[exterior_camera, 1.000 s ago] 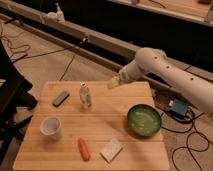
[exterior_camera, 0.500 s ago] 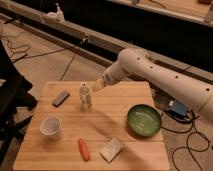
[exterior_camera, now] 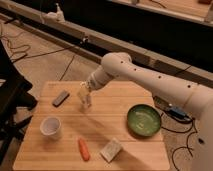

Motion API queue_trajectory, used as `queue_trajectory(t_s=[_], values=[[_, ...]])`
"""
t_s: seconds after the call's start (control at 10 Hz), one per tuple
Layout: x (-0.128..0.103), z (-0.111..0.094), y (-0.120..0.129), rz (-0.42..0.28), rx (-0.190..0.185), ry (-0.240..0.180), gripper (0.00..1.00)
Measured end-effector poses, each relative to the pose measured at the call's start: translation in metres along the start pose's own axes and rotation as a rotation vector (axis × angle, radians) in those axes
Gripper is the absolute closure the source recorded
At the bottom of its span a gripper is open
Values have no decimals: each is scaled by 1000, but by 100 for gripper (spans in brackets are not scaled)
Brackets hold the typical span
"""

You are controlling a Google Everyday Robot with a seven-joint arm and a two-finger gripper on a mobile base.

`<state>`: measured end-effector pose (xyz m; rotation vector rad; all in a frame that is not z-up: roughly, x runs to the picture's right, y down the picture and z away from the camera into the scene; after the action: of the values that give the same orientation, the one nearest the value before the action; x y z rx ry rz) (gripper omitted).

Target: Pick up the ceramic cup

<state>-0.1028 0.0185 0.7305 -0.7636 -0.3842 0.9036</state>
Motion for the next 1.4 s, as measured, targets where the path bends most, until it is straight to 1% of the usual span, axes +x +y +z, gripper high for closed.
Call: queue_trajectory(t_s=[0.1,0.2,0.7,0.9,1.0,1.4], values=[[-1,9,11,-26,-19,12,43],[-2,12,17,-49,-28,16,43],[-1,12,16,-50,-28,17,43],[-2,12,16,-52,-23,12,43],[-2,13,19,-57,-25,12,43],[-2,36,48,-113,-27,32,43]])
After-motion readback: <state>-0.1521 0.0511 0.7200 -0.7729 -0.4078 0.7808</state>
